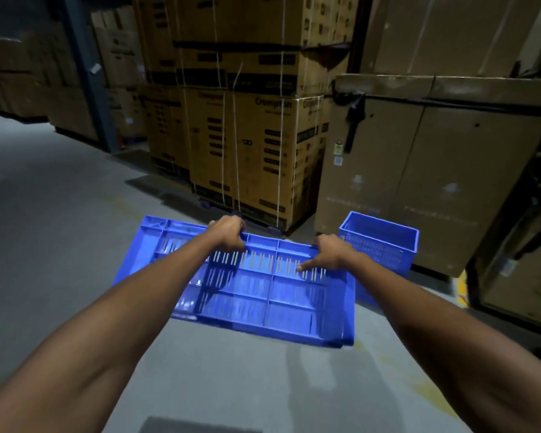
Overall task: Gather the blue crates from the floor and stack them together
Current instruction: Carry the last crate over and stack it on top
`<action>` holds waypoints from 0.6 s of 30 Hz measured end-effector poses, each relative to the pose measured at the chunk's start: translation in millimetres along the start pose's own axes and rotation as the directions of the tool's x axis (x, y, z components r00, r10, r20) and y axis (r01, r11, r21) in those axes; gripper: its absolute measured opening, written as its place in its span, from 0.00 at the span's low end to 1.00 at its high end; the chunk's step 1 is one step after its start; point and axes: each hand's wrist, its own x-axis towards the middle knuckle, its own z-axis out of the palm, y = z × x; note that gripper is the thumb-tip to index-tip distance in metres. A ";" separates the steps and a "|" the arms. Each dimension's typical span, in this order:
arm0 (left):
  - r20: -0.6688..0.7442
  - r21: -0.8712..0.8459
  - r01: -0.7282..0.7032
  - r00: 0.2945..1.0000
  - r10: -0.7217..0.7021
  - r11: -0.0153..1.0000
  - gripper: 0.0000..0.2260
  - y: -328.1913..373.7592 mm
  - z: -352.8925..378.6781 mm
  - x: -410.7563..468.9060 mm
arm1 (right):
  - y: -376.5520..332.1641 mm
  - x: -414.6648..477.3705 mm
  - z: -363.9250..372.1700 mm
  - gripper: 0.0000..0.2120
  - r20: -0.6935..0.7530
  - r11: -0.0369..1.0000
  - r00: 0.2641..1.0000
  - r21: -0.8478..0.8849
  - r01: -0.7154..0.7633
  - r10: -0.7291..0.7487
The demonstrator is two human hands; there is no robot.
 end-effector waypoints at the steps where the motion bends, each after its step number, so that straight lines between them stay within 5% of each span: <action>1: -0.002 0.022 -0.007 1.000 0.007 1.000 0.09 -0.6 1.9 18.8 | 4.3 14.5 0.4 0.36 -0.009 0.997 1.000 0.074 -0.028 0.028; 7: 0.134 0.035 -0.163 0.978 0.157 0.986 0.09 -12.2 8.9 134.9 | 3.2 106.5 -2.3 0.34 -0.087 0.968 0.980 0.193 -0.157 0.177; 10: 0.242 -0.083 -0.360 0.898 0.369 0.929 0.30 5.8 19.4 186.5 | -5.6 154.1 -9.5 0.29 -0.155 0.972 0.962 0.114 -0.208 0.224; 13: 0.297 0.022 -0.464 0.849 0.437 0.886 0.47 27.8 33.4 230.1 | 0.2 191.9 -15.0 0.28 -0.215 0.963 0.939 0.073 -0.260 0.270; 18: 0.288 0.046 -0.499 0.836 0.467 0.865 0.36 52.2 47.0 308.9 | 40.8 248.6 -9.0 0.25 -0.249 0.921 0.887 0.134 -0.366 0.388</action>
